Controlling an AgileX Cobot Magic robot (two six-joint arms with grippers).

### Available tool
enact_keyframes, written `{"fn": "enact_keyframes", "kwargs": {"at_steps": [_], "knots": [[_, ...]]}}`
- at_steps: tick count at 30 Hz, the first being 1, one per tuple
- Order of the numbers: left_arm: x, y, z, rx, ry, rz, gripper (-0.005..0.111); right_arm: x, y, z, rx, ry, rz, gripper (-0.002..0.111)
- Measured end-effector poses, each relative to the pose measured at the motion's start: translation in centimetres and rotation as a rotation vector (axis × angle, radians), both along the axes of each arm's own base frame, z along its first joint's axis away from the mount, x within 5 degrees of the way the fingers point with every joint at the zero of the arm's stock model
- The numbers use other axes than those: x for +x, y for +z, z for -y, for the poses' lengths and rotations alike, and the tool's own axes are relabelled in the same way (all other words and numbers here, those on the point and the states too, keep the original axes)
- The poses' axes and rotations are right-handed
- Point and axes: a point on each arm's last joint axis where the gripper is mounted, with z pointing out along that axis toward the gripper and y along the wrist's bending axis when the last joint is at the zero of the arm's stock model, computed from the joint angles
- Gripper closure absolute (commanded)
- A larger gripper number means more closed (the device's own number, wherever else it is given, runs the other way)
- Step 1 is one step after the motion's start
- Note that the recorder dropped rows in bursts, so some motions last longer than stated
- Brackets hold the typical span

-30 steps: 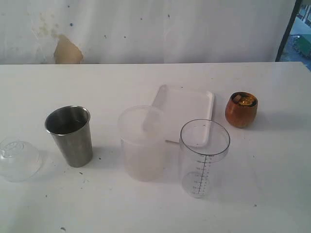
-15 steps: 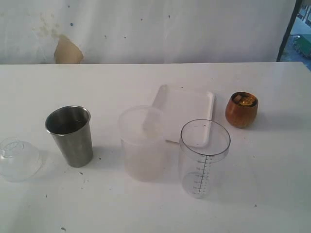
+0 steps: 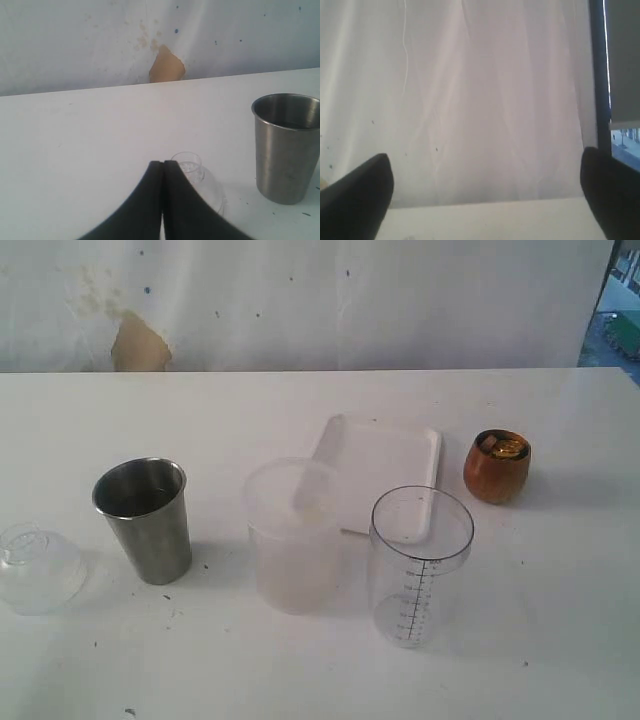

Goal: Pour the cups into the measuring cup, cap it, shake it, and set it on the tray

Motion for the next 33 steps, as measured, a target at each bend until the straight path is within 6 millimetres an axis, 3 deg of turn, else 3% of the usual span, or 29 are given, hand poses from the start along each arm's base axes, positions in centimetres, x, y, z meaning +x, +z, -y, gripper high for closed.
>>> {"fn": "enact_keyframes", "kwargs": {"at_steps": [4,13,21,28,33], "knots": [[0.0,0.0,0.0,0.000,0.000,0.000,0.107,2.5,-1.1,-0.3,-0.053,-0.008,-0.121,0.015],[0.0,0.0,0.0,0.000,0.000,0.000,0.107,7.6,-6.3,-0.9,-0.155,-0.018,-0.347,0.015],[0.0,0.0,0.0,0.000,0.000,0.000,0.107,11.4,-10.5,-1.3,-0.210,-0.021,-0.441,0.015],[0.0,0.0,0.0,0.000,0.000,0.000,0.107,15.7,-13.8,-1.9,-0.295,-0.022,-0.467,0.015],[0.0,0.0,0.0,0.000,0.000,0.000,0.107,19.9,-16.8,-2.4,-0.308,-0.017,-0.492,0.015]]}}
